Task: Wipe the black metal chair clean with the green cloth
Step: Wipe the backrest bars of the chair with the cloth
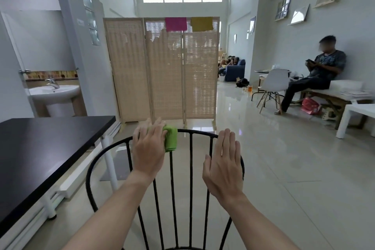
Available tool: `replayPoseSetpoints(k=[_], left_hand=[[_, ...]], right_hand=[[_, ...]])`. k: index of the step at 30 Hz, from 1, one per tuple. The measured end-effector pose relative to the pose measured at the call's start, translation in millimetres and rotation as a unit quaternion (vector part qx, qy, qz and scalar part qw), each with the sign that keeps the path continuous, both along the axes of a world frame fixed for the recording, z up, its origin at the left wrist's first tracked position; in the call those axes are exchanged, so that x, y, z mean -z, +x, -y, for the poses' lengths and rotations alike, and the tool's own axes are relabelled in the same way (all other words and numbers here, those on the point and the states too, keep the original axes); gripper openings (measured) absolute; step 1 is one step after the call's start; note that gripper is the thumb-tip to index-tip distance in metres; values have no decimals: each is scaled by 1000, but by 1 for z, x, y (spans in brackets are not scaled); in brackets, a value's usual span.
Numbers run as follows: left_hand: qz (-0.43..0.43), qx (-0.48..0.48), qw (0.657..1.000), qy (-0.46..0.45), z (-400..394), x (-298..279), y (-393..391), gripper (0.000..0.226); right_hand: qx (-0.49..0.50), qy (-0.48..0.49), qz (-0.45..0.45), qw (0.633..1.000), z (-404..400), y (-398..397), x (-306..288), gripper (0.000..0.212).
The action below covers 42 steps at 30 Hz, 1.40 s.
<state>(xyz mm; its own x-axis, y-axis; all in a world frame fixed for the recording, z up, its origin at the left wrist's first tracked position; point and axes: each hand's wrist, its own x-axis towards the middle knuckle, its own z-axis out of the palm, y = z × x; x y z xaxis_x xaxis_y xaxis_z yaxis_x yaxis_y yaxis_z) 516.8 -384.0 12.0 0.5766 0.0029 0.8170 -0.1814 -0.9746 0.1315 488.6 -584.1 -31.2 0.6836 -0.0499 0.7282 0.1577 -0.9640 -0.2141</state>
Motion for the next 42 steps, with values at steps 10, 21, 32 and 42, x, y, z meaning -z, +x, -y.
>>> replayPoseSetpoints(k=[10,21,32,42], left_hand=[[-11,156,977,142,118,1,12,39],[6,67,992,111,108,17,10,47],[50,130,980,145,147,35,10,45],[111,259,895,346,142,60,1,40]], right_hand=[[49,-2,-21,999,51,-11,31,77],[82,-55,-52,994,79,-18,59,65],[87,26,-88,992,84,-39,89,70],[60,28,-134,989,51,-74,158,75]])
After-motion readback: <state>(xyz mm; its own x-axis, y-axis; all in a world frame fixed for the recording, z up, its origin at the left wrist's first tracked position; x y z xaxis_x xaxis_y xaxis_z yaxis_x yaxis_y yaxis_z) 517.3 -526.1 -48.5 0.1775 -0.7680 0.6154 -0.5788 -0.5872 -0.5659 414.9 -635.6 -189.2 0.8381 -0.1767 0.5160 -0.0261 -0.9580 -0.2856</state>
